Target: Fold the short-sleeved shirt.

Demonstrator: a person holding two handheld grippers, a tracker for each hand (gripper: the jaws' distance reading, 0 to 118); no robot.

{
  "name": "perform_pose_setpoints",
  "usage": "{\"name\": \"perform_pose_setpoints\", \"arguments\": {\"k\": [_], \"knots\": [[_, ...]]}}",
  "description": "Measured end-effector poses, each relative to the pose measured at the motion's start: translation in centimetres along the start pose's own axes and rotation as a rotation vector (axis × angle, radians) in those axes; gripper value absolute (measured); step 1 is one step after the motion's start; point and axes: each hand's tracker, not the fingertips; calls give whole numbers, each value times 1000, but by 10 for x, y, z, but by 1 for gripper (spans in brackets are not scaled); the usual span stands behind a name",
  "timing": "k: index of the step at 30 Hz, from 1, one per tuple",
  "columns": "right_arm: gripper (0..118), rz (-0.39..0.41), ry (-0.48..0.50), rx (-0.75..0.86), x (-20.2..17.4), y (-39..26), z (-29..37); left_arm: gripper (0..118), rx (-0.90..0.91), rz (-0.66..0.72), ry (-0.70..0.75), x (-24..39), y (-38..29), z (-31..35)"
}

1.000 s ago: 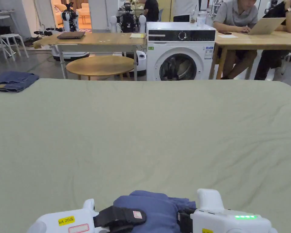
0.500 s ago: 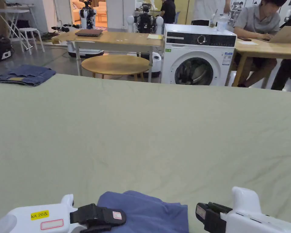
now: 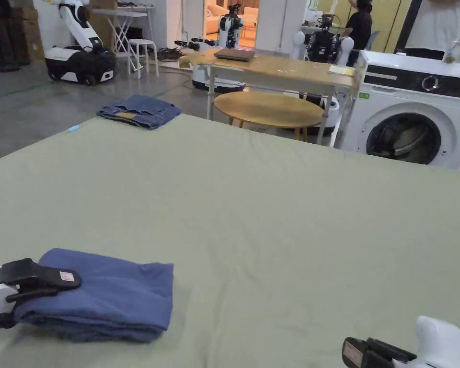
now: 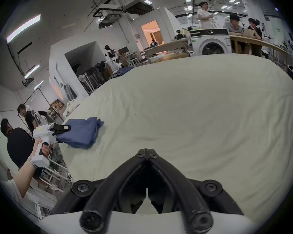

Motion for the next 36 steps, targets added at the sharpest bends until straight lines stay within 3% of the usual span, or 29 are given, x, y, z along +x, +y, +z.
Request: {"name": "perform_pose_setpoints", "arguments": {"k": [3,4,5,8,12,14,16,21,25,31,36], "knots": [[0,27,9,-10,-8,1,-10,56,79,-15,166,-2,5,14],[0,31,16,-13,-10,0,-10,77,111,-32,196,-5,8,17],[0,34,24,-15,-10,0,-10,88,138,-43,216,-4,7,23],[0,47,31,-16,-10,-4,-5,89,276,-16,251,3,3,52],[0,36,43,3,-4,-7,7,88,442,-210,395,44,-21,84],[0,21,48,23,0,-8,15,62,428,-330,396,73,-43,85],[0,4,48,45,5,-10,25,16,361,-410,263,96,-66,75],[0,-30,38,95,15,-20,55,0,45,-481,105,140,-140,-11],[0,-27,-36,144,28,-26,89,0,-138,-702,137,173,-226,-90],[0,-6,-231,244,54,-27,146,0,-129,-902,80,223,-329,-153],[0,76,-439,366,66,-22,192,0,98,-1173,108,269,-399,-161]]}}
